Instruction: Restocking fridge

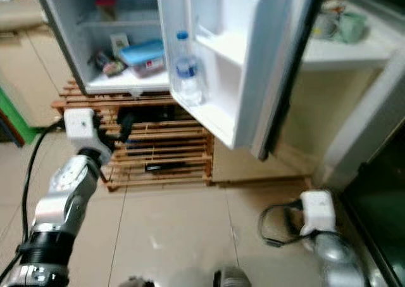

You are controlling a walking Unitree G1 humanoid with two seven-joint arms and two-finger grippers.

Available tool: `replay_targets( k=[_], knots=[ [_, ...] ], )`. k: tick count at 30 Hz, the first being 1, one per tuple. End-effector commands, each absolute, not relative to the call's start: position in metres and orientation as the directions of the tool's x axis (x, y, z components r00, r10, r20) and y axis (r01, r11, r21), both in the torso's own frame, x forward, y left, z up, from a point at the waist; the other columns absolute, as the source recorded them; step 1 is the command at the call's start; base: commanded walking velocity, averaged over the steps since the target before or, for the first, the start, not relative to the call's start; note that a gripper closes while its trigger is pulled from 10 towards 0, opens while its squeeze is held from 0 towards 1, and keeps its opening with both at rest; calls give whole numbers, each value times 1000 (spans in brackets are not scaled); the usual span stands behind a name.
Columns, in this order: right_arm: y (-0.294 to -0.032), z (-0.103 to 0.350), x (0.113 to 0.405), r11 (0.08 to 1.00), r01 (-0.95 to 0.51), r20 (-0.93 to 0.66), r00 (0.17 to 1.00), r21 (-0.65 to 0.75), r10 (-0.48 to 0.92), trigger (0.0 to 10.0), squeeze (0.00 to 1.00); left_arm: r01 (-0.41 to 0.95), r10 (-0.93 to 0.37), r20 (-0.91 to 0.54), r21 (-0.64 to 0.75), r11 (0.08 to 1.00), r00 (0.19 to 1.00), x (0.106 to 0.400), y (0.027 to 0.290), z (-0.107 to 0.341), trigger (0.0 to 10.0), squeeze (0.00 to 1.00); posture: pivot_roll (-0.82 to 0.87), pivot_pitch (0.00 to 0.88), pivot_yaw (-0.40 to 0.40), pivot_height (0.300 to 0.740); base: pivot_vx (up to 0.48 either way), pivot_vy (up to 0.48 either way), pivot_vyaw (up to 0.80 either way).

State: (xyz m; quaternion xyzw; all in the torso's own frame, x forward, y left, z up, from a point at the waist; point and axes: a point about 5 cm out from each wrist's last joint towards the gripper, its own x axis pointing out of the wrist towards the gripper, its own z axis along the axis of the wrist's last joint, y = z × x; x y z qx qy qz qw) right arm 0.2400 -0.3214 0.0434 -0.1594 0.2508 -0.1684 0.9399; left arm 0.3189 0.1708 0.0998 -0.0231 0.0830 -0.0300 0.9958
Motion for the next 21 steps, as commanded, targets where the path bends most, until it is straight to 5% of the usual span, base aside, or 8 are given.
replay_targets(
  k=[1, 3, 7, 8, 13, 16, 20, 21],
  knots=[
    [-327, 61, 254, 849, 269, -323, 839, -455, -438, 10000, 0, 172, -149, -250, 73, 982, 957, 322, 156, 92, 10000, 0, -202, 0, 59, 697, 0, 0, 0],
    [-330, 108, 288, 781, 339, -129, 875, -524, -467, 10000, 0, 390, -252, -521, 174, 904, 815, 303, 146, 40, 10000, 0, -190, 0, 60, 697, 0, 0, 0],
    [-321, 143, 316, 777, 397, 2, 891, -489, -454, 10000, 0, 476, -242, -665, 193, 858, 707, 285, 150, 1, 10000, 0, -166, 0, 50, 697, 0, 0, 0],
    [-312, 162, 332, 794, 415, 70, 900, -445, -431, 10000, 0, 538, -250, -739, 177, 825, 626, 273, 146, -19, 10000, 0, -141, 0, 42, 697, 0, 0, 0],
    [-285, 188, 358, 817, 373, 157, 928, -440, -339, 10000, 0, 619, -239, -785, 221, 754, 571, 268, 136, -29, 10000, 0, -142, 0, 49, 697, 0, 0, 0],
    [-252, 210, 378, 901, 314, 203, 944, -299, -262, 10000, 0, 623, -192, -827, 224, 750, 528, 263, 141, -36, 10000, 0, -164, 0, 63, 697, 0, 0, 0],
    [-238, 219, 385, 911, 300, 246, 941, -282, -234, 10000, 0, 599, -141, -861, 214, 772, 489, 253, 153, -45, 10000, 0, -169, 0, 70, 697, 0, 0, 0],
    [-208, 239, 392, 933, 233, 330, 934, -274, -136, 10000, 0, 584, -72, -901, 214, 783, 427, 235, 170, -57, 10000, 0, -174, 0, 72, 697, 0, 0, 0]
  ],
)
